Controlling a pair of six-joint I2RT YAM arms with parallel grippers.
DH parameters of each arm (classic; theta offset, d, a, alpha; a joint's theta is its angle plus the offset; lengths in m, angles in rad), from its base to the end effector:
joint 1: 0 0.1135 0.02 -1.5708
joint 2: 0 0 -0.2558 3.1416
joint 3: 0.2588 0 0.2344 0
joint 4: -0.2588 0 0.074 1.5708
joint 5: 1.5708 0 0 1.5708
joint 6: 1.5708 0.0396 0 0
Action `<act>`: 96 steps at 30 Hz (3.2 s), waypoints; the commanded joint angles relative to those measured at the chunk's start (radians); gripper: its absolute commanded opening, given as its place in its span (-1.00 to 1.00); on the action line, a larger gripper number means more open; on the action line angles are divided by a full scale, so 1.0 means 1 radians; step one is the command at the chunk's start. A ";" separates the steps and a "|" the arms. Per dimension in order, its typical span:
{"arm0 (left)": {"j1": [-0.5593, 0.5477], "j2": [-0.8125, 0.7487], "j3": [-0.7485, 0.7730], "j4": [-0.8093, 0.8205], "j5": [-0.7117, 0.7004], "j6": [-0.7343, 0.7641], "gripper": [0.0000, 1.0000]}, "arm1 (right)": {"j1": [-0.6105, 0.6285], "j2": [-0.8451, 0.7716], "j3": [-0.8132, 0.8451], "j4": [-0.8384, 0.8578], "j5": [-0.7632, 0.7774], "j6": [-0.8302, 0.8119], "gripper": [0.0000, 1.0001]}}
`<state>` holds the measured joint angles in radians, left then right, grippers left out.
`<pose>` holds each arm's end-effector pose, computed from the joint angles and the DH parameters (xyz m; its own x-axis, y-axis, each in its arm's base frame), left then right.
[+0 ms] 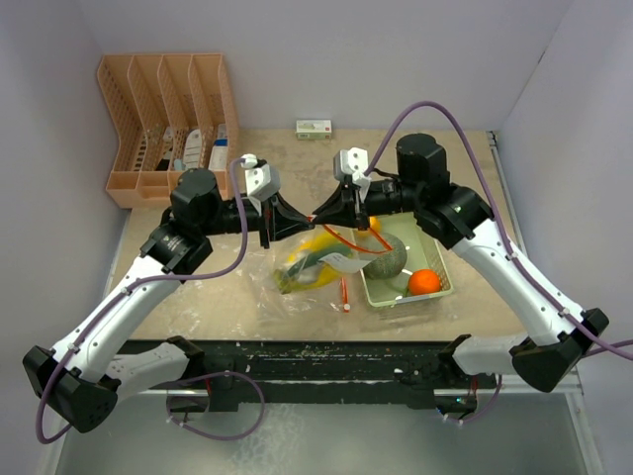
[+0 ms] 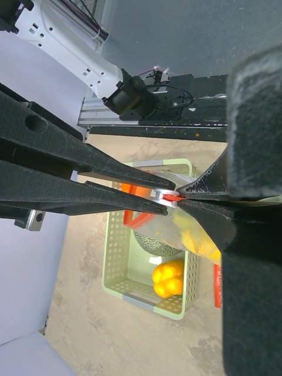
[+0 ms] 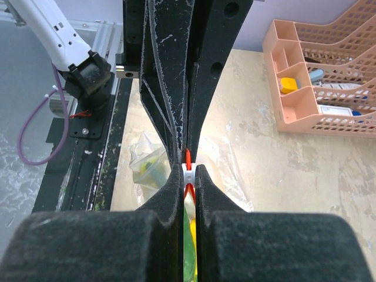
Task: Place the food in the zip-top bag and seal the zipper
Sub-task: Zip the zipper food storage bag at the center of the board.
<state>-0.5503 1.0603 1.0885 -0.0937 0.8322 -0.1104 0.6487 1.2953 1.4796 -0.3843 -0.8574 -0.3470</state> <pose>0.1724 -0.1401 0.3965 -0.1635 0.0133 -0.9864 0.9689 0.1906 -0.1580 0.1892 0.1810 0.4403 0.1864 -0.1380 -0.9727 -0.9810 0.0286 -0.1920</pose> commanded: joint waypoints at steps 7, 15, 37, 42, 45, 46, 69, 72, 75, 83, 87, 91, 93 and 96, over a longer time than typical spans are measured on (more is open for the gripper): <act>0.002 -0.027 0.131 -0.045 -0.110 0.106 -1.00 | -0.003 -0.066 -0.049 -0.001 0.152 0.009 -1.00; 0.004 -0.066 0.192 -0.068 -0.263 0.155 -1.00 | -0.007 -0.122 -0.129 -0.018 0.252 0.029 -1.00; 0.006 -0.092 0.154 -0.043 -0.209 0.195 -0.26 | -0.042 -0.207 -0.206 -0.011 0.243 0.055 -1.00; 0.007 -0.031 0.118 0.004 -0.060 0.116 -0.06 | -0.042 -0.193 -0.177 -0.016 0.217 0.046 -1.00; 0.007 -0.022 0.062 0.104 0.012 0.072 -0.05 | -0.042 -0.181 -0.161 -0.015 0.197 0.048 -1.00; 0.007 -0.017 0.049 0.129 0.033 0.059 -0.05 | -0.043 -0.177 -0.157 -0.015 0.193 0.048 -1.00; 0.007 0.067 -0.065 0.258 0.121 -0.058 -0.12 | -0.042 -0.142 -0.093 -0.013 0.156 0.050 -1.00; 0.007 0.090 -0.064 0.279 0.141 -0.075 -0.19 | -0.042 -0.140 -0.089 -0.012 0.156 0.055 -1.00; 0.007 0.108 -0.061 0.288 0.155 -0.087 -0.29 | -0.042 -0.139 -0.085 -0.014 0.155 0.055 -1.00; 0.009 0.189 0.004 0.306 0.295 -0.116 -1.00 | -0.043 -0.140 -0.076 -0.025 0.173 0.053 -1.00; 0.013 0.194 0.099 0.166 0.266 -0.075 -1.00 | -0.042 -0.147 -0.085 -0.030 0.203 0.051 -1.00; 0.032 0.144 0.132 0.147 0.189 -0.056 -1.00 | -0.042 -0.171 -0.117 -0.031 0.281 0.047 -1.00; 0.055 0.123 0.140 0.164 0.176 -0.078 -1.00 | -0.043 -0.189 -0.147 -0.025 0.317 0.040 -1.00; 0.087 0.106 0.157 0.172 0.177 -0.103 -1.00 | -0.043 -0.212 -0.189 -0.017 0.344 0.036 -1.00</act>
<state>-0.5098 1.2320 1.1667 0.0193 1.0206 -0.1932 0.6102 1.1275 1.3289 -0.4160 -0.5930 -0.3046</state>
